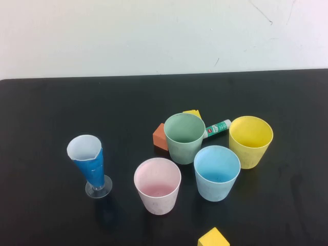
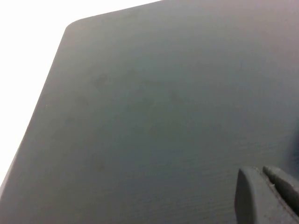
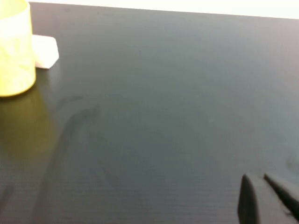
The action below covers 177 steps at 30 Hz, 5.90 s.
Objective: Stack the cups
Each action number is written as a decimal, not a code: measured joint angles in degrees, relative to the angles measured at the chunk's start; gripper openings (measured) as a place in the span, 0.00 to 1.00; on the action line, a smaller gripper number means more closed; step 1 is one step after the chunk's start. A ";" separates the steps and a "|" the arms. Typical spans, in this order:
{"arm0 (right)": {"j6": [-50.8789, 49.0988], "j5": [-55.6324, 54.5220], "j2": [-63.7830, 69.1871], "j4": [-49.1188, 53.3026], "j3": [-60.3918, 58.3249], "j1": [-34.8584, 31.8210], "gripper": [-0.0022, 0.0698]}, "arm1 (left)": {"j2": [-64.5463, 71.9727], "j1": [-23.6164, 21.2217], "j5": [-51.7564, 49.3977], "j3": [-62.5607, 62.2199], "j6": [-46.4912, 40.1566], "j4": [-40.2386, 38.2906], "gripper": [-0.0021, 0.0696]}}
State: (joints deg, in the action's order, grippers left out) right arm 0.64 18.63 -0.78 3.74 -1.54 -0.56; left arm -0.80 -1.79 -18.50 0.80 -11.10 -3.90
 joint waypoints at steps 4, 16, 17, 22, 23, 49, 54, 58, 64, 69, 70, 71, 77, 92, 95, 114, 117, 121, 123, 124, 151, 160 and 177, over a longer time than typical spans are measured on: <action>-0.09 0.00 0.00 -1.71 0.00 0.00 0.03 | 0.00 0.00 0.00 0.00 0.00 0.00 0.03; -3.63 -1.86 0.00 -32.44 -0.10 -2.13 0.03 | 0.00 0.00 4.00 0.36 0.47 -1.48 0.03; -4.32 -2.16 0.00 -36.04 -0.10 -2.30 0.03 | 0.00 0.00 6.24 0.36 1.06 -3.23 0.03; -5.21 -2.64 0.00 -42.12 -0.10 -2.38 0.03 | 0.00 0.00 21.37 0.36 0.41 -6.31 0.03; -5.21 -2.64 0.00 -42.44 -0.10 -2.38 0.03 | 0.00 0.00 24.38 0.36 -0.50 -6.31 0.03; 5.63 3.79 0.00 -43.03 -0.10 -2.38 0.03 | 0.00 0.00 34.21 0.36 58.45 -9.71 0.03; 8.51 3.79 0.00 -43.03 -0.10 -2.38 0.03 | 0.37 0.47 20.61 -2.69 64.49 7.02 0.03; 9.49 3.79 0.00 -43.03 -0.10 -2.38 0.03 | 6.42 4.76 2.58 -13.89 61.03 16.13 0.03; 10.11 3.79 0.00 -43.03 -0.10 -2.38 0.03 | 21.06 14.25 -16.31 -32.03 37.70 12.14 0.03; 10.11 3.79 0.00 -43.03 -0.10 -2.38 0.03 | 37.94 22.50 -30.84 -46.76 22.69 7.73 0.03; 10.11 3.79 0.00 -43.03 -0.10 -2.38 0.03 | 41.18 23.66 -32.71 -49.11 19.96 7.76 0.03; 10.11 3.90 0.00 -43.03 -0.10 -2.38 0.03 | 43.82 24.44 -33.93 -50.86 17.53 7.88 0.03; 10.72 4.70 0.00 -43.03 -0.10 -2.38 0.03 | 62.28 26.16 -42.37 -63.30 12.26 7.92 0.03; 12.43 5.17 0.00 -43.03 -0.10 -2.38 0.03 | 89.32 30.42 -52.15 -85.70 -1.00 -5.53 0.43; 12.84 5.11 0.00 -43.03 -0.10 -2.38 0.03 | 92.87 30.80 -52.15 -85.95 -0.88 -6.65 0.61; 13.70 5.20 0.00 -43.13 -0.10 -2.38 0.03 | 106.10 30.80 -46.61 -85.95 0.76 -6.60 0.16; 13.70 5.20 0.00 -43.13 -0.10 -2.38 0.03 | 105.55 30.80 -48.34 -85.95 0.76 -6.60 0.07; 13.70 5.20 0.00 -43.13 -0.10 -2.38 0.03 | 101.49 30.80 -50.51 -85.95 0.76 -6.60 0.04; 13.70 5.20 0.00 -43.13 -0.10 -2.38 0.03 | 97.67 30.80 -50.62 -86.06 0.76 -6.60 0.04; 13.70 5.20 0.00 -43.13 -0.10 -2.38 0.03 | 95.63 30.80 -50.32 -86.21 0.76 -6.60 0.04; 13.91 4.49 0.00 -43.99 -0.10 -2.38 0.03 | 104.70 30.80 -27.21 -93.24 2.71 -7.04 0.04; 13.91 4.42 0.00 -44.70 -0.10 -2.38 0.03 | 106.83 30.80 -29.64 -97.33 3.78 -7.04 0.26; 15.34 3.35 0.00 -46.14 -0.10 -2.38 0.03 | 100.87 30.80 -33.27 -99.63 4.09 -2.77 0.14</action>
State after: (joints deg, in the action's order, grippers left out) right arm 15.98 21.98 -0.78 -42.41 -1.64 -2.93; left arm 100.06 29.01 -51.77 -98.83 -7.01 -6.67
